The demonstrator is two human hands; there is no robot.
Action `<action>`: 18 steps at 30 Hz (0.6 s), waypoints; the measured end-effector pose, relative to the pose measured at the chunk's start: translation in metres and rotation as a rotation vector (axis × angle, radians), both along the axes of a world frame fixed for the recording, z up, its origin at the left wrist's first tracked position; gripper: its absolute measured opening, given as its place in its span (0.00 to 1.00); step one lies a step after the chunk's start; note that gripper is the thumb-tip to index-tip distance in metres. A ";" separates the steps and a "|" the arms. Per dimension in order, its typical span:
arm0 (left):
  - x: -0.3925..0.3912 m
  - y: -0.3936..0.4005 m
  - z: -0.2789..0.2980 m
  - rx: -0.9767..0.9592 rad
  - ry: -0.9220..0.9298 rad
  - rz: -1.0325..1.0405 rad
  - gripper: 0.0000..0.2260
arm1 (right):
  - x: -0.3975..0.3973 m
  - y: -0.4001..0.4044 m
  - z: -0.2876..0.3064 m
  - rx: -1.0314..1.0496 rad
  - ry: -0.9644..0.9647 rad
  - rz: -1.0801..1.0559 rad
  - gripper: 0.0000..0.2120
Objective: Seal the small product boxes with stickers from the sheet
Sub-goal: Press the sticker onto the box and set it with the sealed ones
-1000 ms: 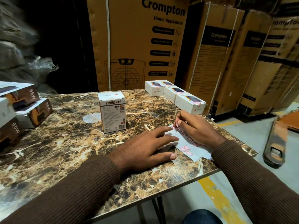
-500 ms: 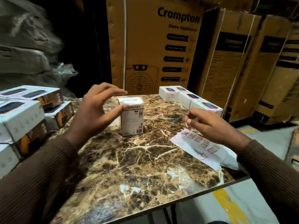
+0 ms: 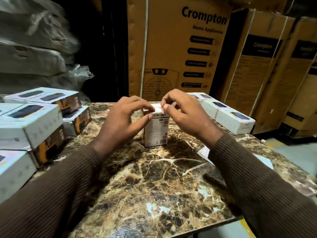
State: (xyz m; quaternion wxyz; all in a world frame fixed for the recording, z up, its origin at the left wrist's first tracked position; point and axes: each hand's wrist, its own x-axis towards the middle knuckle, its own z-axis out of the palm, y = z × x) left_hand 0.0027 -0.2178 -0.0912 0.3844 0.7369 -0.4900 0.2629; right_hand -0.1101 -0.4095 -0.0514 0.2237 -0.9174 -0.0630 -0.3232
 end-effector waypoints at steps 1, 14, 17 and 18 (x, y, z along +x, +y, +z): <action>0.000 -0.001 0.000 -0.004 0.005 -0.004 0.08 | 0.004 0.001 -0.003 0.001 -0.001 -0.007 0.05; 0.001 -0.008 -0.003 -0.034 0.069 0.002 0.12 | 0.018 0.002 -0.029 -0.031 -0.196 -0.074 0.04; -0.001 -0.007 -0.004 -0.034 0.065 0.007 0.12 | 0.019 0.003 -0.030 -0.018 -0.221 -0.076 0.03; -0.001 -0.007 -0.004 -0.032 0.063 0.011 0.12 | 0.019 0.004 -0.031 -0.020 -0.227 -0.079 0.03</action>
